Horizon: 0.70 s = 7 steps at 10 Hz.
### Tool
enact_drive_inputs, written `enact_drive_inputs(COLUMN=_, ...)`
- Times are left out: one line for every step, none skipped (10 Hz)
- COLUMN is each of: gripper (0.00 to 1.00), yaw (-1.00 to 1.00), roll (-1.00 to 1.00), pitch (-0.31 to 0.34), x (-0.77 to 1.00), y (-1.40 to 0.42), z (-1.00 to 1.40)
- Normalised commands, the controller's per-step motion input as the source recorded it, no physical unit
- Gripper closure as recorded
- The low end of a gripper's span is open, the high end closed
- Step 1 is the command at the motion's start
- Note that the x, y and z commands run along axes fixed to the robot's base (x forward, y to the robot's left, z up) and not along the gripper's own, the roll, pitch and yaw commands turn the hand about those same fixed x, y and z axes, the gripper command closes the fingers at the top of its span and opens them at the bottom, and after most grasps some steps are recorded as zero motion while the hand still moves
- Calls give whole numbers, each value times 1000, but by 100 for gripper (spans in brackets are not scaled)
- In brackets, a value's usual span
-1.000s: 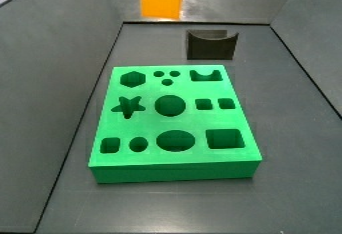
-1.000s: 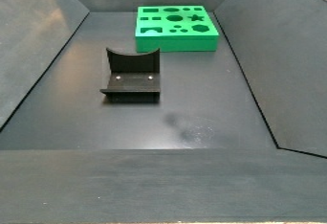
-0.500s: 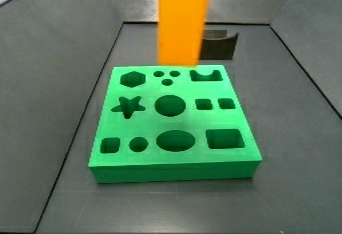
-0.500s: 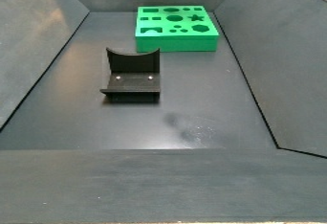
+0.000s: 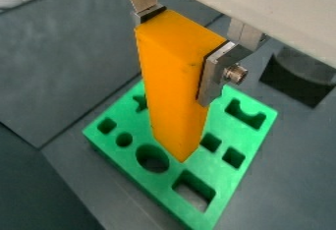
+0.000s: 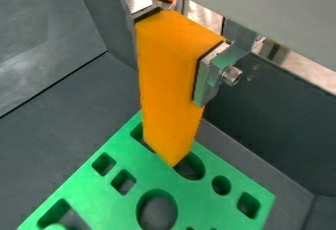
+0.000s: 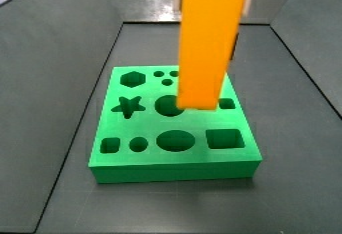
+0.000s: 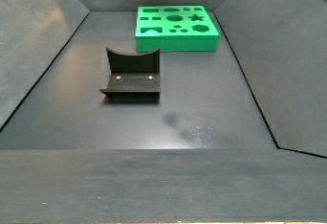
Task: Pick up the rectangle object. Move up. Place the rectangle object on the fixture. Regrasp the rectangle object. Move to above the board. Insert the rectangle object.
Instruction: Insert the rectangle object.
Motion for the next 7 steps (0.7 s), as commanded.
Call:
enact_drive_inputs(gripper=100, yaw=0, roll=23, pitch=-20, x=1000, y=-134, z=-463)
enact_drive_inputs(gripper=100, yaw=20, roll=0, pitch=0, x=1000, y=-26, z=-500)
enact_drive_inputs(gripper=100, yaw=66, roll=0, pitch=0, x=1000, y=-23, z=-494)
enact_drive_inputs(gripper=100, yaw=114, roll=0, pitch=4, x=1000, y=0, z=-451)
enact_drive_inputs(gripper=100, yaw=180, roll=19, pitch=57, x=1000, y=0, z=-380)
enact_drive_inputs(gripper=100, yaw=303, roll=71, pitch=181, x=769, y=0, z=-71)
enact_drive_inputs(gripper=100, yaw=0, roll=89, pitch=51, x=100, y=-89, z=34)
